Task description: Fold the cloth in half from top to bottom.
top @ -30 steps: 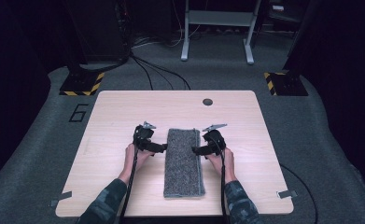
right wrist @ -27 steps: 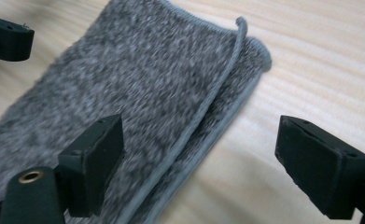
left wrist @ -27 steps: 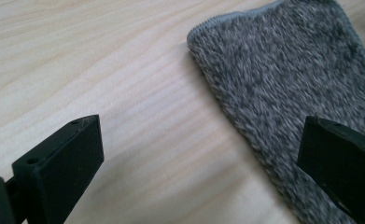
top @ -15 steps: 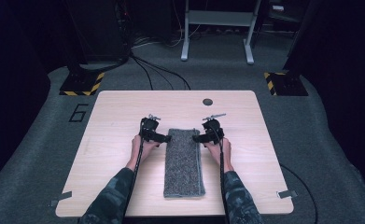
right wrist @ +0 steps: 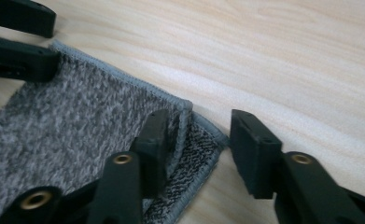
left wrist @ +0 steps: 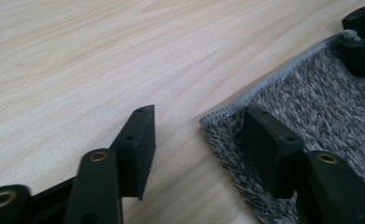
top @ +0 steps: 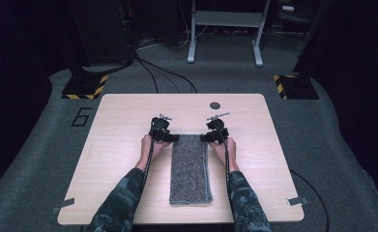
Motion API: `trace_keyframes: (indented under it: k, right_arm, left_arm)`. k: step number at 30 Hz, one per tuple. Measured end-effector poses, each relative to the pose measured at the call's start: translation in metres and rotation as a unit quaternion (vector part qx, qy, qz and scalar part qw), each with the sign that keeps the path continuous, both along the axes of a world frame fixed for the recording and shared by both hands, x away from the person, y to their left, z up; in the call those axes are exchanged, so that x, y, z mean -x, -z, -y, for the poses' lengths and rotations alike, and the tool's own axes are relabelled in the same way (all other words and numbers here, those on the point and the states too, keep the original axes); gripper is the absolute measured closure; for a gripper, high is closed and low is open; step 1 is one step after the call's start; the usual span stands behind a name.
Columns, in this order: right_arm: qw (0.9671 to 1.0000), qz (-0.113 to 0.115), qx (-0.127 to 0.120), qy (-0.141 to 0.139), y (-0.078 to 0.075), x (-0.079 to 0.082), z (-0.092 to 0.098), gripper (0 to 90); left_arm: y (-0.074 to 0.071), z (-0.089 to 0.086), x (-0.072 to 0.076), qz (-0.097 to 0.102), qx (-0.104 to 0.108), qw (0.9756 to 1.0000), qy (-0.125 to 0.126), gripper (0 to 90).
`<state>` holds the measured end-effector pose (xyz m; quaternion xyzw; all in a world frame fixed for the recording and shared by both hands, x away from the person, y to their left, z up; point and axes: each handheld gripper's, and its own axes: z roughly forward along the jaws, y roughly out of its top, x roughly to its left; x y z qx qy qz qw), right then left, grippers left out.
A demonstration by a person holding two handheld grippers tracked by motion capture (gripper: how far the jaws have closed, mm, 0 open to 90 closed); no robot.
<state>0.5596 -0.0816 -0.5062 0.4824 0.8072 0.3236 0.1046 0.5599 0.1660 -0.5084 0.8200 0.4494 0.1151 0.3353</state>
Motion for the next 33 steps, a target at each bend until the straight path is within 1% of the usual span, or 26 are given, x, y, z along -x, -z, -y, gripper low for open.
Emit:
trace_keyframes:
  k: [1, 2, 3, 6, 8, 9, 10, 11, 12, 13, 14, 15, 16, 18, 19, 20, 22, 23, 24, 25, 26, 27, 28, 29, 31, 33]
  right_arm:
    - [1.0000, -0.001, -0.005, 0.003, 0.000, 0.000, -0.002, 64.4]
    - [1.0000, 0.001, -0.004, 0.000, 0.000, 0.000, -0.002, 67.5]
    - [1.0000, 0.001, 0.000, 0.005, 0.000, 0.001, -0.004, 70.9]
    - [1.0000, 0.005, -0.003, -0.001, 0.002, 0.003, -0.005, 81.1]
    - [0.9999, 0.009, -0.006, -0.006, 0.003, 0.005, -0.006, 84.0]
    - [0.9999, 0.013, -0.002, -0.005, 0.003, 0.007, -0.007, 84.9]
    - [0.9998, 0.020, 0.000, -0.005, 0.003, 0.008, -0.007, 85.5]
    - [0.9996, 0.028, 0.005, -0.005, 0.004, 0.010, -0.008, 85.8]
    - [0.9996, 0.029, 0.006, -0.007, 0.003, 0.011, -0.009, 86.0]
    - [0.9996, 0.028, 0.003, -0.005, 0.003, 0.012, -0.009, 86.1]
    - [0.9995, 0.031, 0.003, -0.004, 0.002, 0.013, -0.009, 86.2]
    - [0.9992, 0.039, 0.002, -0.007, 0.000, 0.015, -0.007, 86.3]
    - [0.9992, 0.040, 0.000, -0.007, -0.001, 0.017, -0.007, 86.3]
    - [0.9987, 0.050, -0.009, -0.009, -0.006, 0.021, -0.003, 86.3]
    - [0.9986, 0.052, -0.011, -0.009, -0.008, 0.023, -0.002, 86.3]
    - [0.9983, 0.056, -0.013, -0.007, -0.010, 0.024, -0.002, 86.3]
    - [0.9973, 0.070, -0.018, -0.013, -0.016, 0.027, -0.001, 86.3]
    - [0.9972, 0.072, -0.019, -0.011, -0.018, 0.028, -0.001, 86.3]
    - [0.9968, 0.076, -0.020, -0.014, -0.020, 0.029, 0.000, 86.3]
    - [0.9970, 0.074, -0.022, -0.009, -0.022, 0.030, -0.001, 86.3]
    - [0.9966, 0.079, -0.020, -0.012, -0.023, 0.030, -0.001, 86.3]
    - [0.9965, 0.080, -0.020, -0.012, -0.025, 0.030, -0.001, 86.3]
    - [0.9962, 0.084, -0.017, -0.017, -0.026, 0.029, 0.000, 86.3]
    - [0.9963, 0.083, -0.017, -0.014, -0.028, 0.029, 0.000, 86.3]
    - [0.9958, 0.088, -0.019, -0.017, -0.032, 0.029, 0.001, 86.3]
    - [0.9952, 0.095, -0.016, -0.016, -0.037, 0.031, 0.000, 86.3]
  left_arm:
    - [0.000, 0.001, 0.001, 0.003, -0.003, 1.0000, -0.003, 50.5]
    - [0.000, 0.002, 0.002, 0.003, -0.006, 1.0000, 0.004, 53.2]
    - [0.000, 0.003, 0.002, 0.005, -0.009, 0.9999, 0.006, 58.5]
    - [0.000, 0.004, 0.004, 0.009, -0.010, 0.9998, 0.013, 70.1]
    - [0.002, 0.005, 0.006, 0.014, -0.007, 0.9998, 0.009, 78.2]
    - [0.002, 0.005, 0.007, 0.007, 0.001, 1.0000, 0.004, 83.7]
    - [0.002, 0.007, 0.008, 0.009, 0.000, 1.0000, 0.000, 85.6]
    - [0.002, 0.008, 0.009, 0.013, -0.008, 0.9999, 0.001, 86.6]
    - [0.001, 0.010, 0.010, 0.018, -0.013, 0.9998, 0.000, 87.0]
    - [0.000, 0.010, 0.011, 0.019, -0.015, 0.9997, -0.001, 87.2]
    - [-0.001, 0.010, 0.012, 0.025, -0.016, 0.9996, -0.002, 87.5]
    - [-0.001, 0.010, 0.012, 0.028, -0.012, 0.9995, -0.002, 87.6]
    - [-0.004, 0.008, 0.014, 0.032, -0.007, 0.9995, -0.001, 87.6]
    - [-0.008, 0.007, 0.018, 0.045, 0.003, 0.9990, -0.002, 87.7]
    - [-0.010, 0.006, 0.019, 0.046, 0.000, 0.9989, 0.006, 87.7]
    - [-0.011, 0.006, 0.022, 0.055, 0.006, 0.9985, 0.001, 87.7]
    - [-0.016, 0.003, 0.025, 0.062, 0.009, 0.9980, 0.005, 87.7]
    - [-0.019, 0.003, 0.026, 0.066, 0.010, 0.9977, 0.006, 87.7]
    - [-0.022, 0.003, 0.028, 0.072, 0.016, 0.9973, 0.004, 87.7]
    - [-0.024, 0.002, 0.029, 0.074, 0.013, 0.9971, 0.008, 87.7]
    - [-0.028, 0.002, 0.030, 0.080, 0.017, 0.9966, 0.007, 87.7]
    - [-0.031, 0.002, 0.031, 0.084, 0.011, 0.9963, 0.011, 87.7]
    - [-0.032, 0.002, 0.032, 0.088, 0.015, 0.9959, 0.010, 87.8]
    - [-0.034, 0.001, 0.033, 0.091, 0.019, 0.9956, 0.008, 87.7]
    - [-0.038, 0.000, 0.034, 0.096, 0.020, 0.9951, 0.009, 87.8]
    - [-0.042, -0.001, 0.034, 0.098, 0.017, 0.9950, 0.014, 87.7]
